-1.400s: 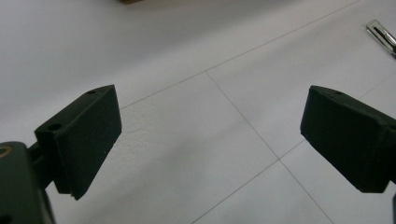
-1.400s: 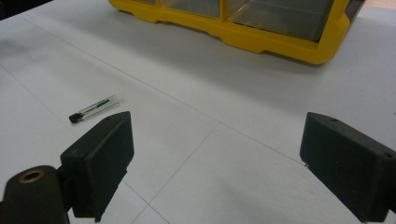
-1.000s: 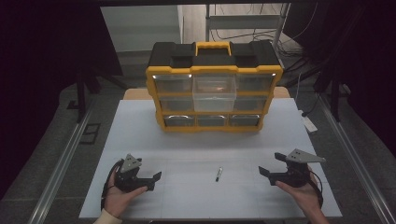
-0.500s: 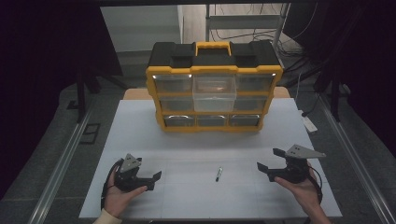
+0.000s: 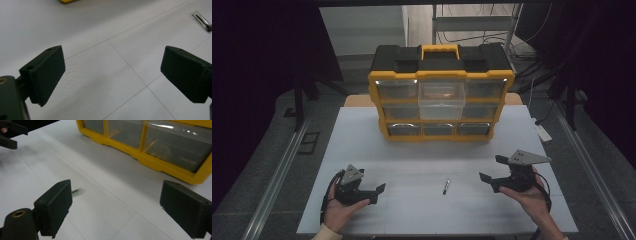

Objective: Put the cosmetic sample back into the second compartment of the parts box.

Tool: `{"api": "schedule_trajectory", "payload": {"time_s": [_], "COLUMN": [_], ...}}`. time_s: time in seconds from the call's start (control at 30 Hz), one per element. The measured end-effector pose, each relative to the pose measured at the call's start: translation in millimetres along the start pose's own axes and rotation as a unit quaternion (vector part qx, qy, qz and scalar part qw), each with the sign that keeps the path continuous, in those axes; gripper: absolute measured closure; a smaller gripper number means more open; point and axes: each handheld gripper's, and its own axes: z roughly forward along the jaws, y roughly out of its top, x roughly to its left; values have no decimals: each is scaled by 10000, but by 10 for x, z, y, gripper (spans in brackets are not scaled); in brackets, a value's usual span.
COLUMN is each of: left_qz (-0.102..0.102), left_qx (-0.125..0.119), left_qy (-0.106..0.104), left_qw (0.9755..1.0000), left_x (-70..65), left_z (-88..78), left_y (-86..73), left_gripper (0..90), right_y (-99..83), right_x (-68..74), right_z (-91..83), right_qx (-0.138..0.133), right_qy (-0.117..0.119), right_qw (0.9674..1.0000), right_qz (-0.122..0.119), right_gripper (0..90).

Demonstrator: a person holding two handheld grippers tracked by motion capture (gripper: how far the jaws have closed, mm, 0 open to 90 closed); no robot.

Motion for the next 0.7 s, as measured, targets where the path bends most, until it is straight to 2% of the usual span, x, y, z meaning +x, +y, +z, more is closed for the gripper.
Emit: {"api": "schedule_trajectory", "payload": {"time_s": [0.33,0.7], "left_qz": [74,97], "left_qx": [67,91], "left_qy": [-34,-22], "left_qw": [9999,9999], "left_x": [-27,-28], "left_z": [28,34], "left_y": [3,3], "left_gripper": [63,63], "right_y": [121,215], "right_x": [132,201], "right_z": [147,283], "right_qx": [145,242], "right_qy": [195,330], "right_qw": [9995,9986], "right_qz": [-187,-338], "right_gripper": [109,107]}}
